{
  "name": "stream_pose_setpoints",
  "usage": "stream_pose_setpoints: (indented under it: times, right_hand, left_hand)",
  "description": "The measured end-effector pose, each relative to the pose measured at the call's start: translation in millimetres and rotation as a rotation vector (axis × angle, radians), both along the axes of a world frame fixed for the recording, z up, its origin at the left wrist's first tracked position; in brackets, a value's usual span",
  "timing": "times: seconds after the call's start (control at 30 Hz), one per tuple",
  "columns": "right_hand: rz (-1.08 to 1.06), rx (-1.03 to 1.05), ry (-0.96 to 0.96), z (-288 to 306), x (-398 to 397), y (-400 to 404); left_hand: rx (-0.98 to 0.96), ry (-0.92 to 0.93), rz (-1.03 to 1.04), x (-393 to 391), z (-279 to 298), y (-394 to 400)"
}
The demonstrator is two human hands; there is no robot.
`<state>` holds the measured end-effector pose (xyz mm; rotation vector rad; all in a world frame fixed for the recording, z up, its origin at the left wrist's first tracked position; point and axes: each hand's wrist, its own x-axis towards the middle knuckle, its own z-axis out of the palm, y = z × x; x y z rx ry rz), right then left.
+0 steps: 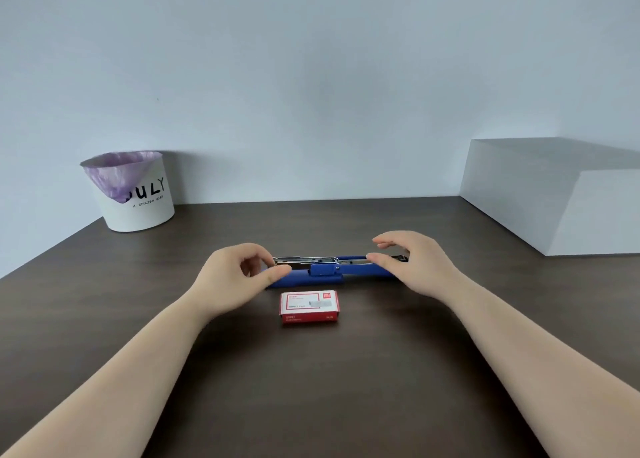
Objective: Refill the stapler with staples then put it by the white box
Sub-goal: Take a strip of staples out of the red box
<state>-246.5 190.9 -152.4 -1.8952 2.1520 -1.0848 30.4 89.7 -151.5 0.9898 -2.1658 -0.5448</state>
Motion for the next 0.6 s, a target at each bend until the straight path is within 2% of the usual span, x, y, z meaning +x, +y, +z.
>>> stream_pose_setpoints:
  times: [0.07,0.17,0.33,0.37,0.47,0.6]
  right_hand:
    - [-0.023,-0.086,0.101,4.8,6.5,3.6]
    - [0.061,-0.121,0.069,16.7,23.5,11.4]
    - [0.316,0.244,0.042,15.9,45.9,20.2]
    - [0.334,0.287,0.052,14.6,47.5,20.3]
    - [0.372,0.310,0.101,12.8,50.7,19.2]
    - [0.422,0.271,0.069,10.3,53.1,16.2]
  left_hand:
    - [-0.020,-0.042,-0.049,-1.9,1.4,6.5]
    - [-0.034,-0.103,-0.101,-3.1,6.1,9.9]
    - [0.056,-0.489,-0.206,-5.9,9.8,19.9]
    - [0.059,-0.518,-0.221,-7.1,8.9,21.6]
    - [0.094,-0.415,-0.259,-9.2,6.0,22.5]
    - [0.162,-0.311,-0.282,-10.4,3.1,21.6]
